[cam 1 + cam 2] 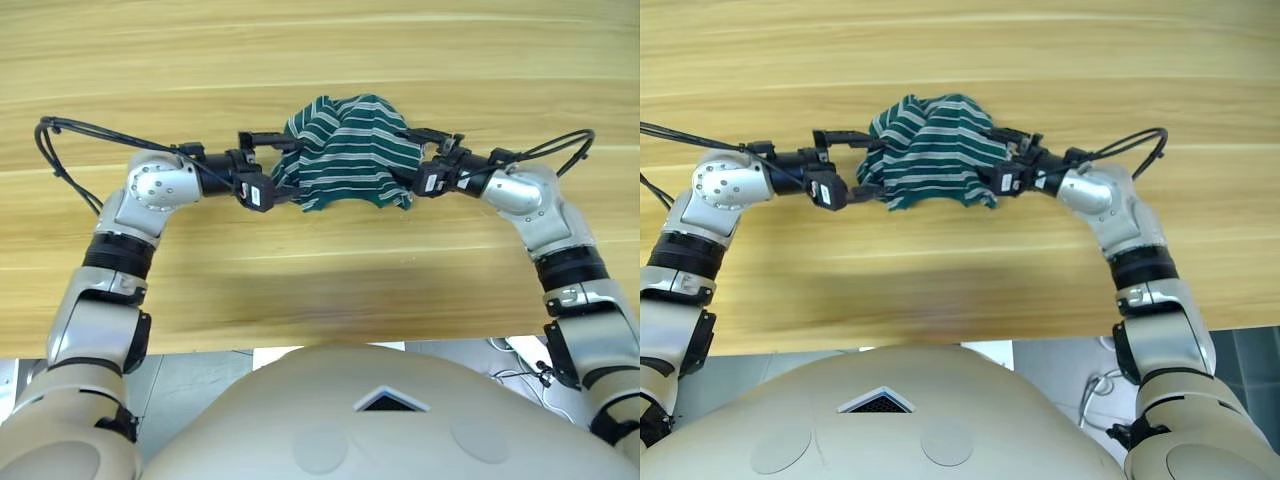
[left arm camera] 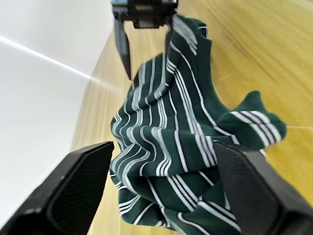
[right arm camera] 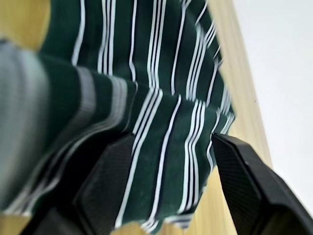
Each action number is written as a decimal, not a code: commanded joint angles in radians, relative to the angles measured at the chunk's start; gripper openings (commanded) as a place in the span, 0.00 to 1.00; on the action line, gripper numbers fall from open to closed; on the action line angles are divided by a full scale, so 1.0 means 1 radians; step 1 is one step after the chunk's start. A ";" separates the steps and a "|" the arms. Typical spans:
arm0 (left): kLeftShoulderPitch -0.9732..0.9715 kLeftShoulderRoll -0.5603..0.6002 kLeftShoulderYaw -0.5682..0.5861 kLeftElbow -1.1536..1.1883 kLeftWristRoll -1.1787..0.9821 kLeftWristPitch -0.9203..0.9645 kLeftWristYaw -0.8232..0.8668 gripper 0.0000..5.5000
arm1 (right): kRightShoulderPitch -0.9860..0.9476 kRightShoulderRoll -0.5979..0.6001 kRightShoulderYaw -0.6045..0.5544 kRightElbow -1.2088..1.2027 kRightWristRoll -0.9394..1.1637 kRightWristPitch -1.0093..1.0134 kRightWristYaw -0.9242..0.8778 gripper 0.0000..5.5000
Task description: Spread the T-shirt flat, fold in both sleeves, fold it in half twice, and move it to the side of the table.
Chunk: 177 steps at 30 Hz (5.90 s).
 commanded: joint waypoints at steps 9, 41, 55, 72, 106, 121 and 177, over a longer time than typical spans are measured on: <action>-0.106 0.022 -0.032 0.149 0.187 0.008 0.163 0.69 | 0.019 -0.036 0.047 -0.052 0.032 -0.020 0.015 0.53; -0.237 0.212 -0.200 0.482 0.554 0.067 0.562 0.69 | 0.112 -0.311 0.014 0.031 -0.027 0.050 -0.055 0.53; -0.107 0.274 -0.040 0.222 -0.101 -0.097 0.159 0.69 | 0.116 -0.352 -0.104 -0.024 0.040 0.073 -0.082 0.53; 0.178 0.367 -0.025 -0.139 -0.163 -0.007 -0.024 0.69 | 0.308 -0.253 0.061 -0.471 0.340 -0.006 0.243 0.53; 0.072 0.237 -0.070 0.028 0.245 0.056 0.143 0.07 | 0.225 -0.111 0.126 -0.325 0.122 0.050 0.168 0.00; 0.079 0.240 -0.035 -0.033 0.045 0.018 0.104 0.00 | 0.250 -0.140 0.064 -0.376 0.222 0.035 0.175 0.00; -0.616 0.202 0.117 0.585 0.307 -0.028 0.811 0.00 | -0.697 -0.247 -0.067 0.534 -0.069 0.140 -0.492 0.00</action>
